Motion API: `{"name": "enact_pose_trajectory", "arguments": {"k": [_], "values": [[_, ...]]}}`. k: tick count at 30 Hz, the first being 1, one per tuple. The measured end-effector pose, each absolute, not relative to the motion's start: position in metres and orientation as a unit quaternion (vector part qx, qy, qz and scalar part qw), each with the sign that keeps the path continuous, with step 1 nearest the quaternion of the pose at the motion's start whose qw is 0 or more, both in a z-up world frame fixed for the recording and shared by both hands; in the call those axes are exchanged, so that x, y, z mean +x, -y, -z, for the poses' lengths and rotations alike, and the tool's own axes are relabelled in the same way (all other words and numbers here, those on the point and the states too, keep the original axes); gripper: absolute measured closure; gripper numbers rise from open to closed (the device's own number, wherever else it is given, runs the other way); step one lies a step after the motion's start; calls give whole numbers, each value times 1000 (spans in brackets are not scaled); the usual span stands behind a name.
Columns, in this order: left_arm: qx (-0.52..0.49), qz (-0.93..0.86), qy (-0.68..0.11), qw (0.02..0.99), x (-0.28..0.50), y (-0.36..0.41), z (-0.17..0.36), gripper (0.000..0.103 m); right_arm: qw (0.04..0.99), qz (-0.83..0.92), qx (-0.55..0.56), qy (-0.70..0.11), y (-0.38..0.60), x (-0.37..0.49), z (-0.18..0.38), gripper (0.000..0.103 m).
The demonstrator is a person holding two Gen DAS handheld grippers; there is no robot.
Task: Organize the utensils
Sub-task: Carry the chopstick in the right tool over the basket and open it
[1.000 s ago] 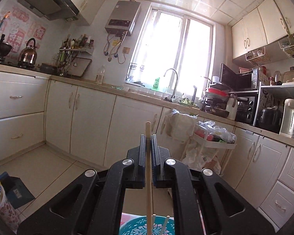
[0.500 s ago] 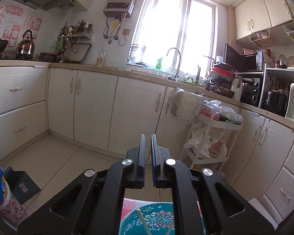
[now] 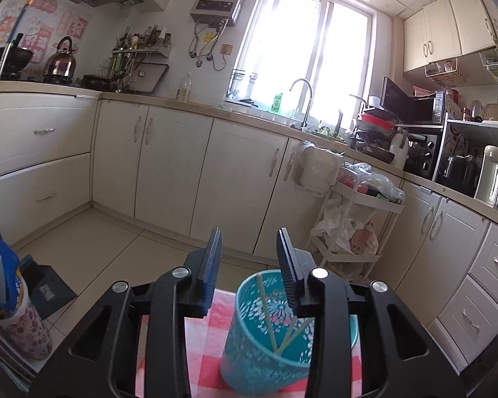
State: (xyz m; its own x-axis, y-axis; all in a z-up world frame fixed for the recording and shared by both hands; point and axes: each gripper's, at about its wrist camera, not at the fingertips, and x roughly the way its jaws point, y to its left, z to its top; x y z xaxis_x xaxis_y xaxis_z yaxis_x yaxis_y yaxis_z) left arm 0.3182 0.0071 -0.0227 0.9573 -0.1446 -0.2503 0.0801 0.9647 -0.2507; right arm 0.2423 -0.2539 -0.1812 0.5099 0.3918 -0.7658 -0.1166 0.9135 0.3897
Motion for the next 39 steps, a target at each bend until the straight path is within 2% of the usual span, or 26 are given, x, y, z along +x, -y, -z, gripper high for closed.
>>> {"name": "enact_pose_trajectory", "arguments": {"k": [8,15,23,29,39], "values": [[-172,39,-223,959,278,-40,103,66,860,-163,163,-456,249,228,165,98],[-185,41,-275,942,263,-37,158,65,871,-180,188,-417,246,207,141,98],[-164,24,-317,934,269,-26,176,42,887,-196,210,-360,248,199,105,98],[-194,18,-333,923,274,-36,184,35,900,-225,216,-305,238,208,58,98],[-220,28,-343,913,279,-43,193,34,915,-277,186,-228,206,223,-21,98]]}}
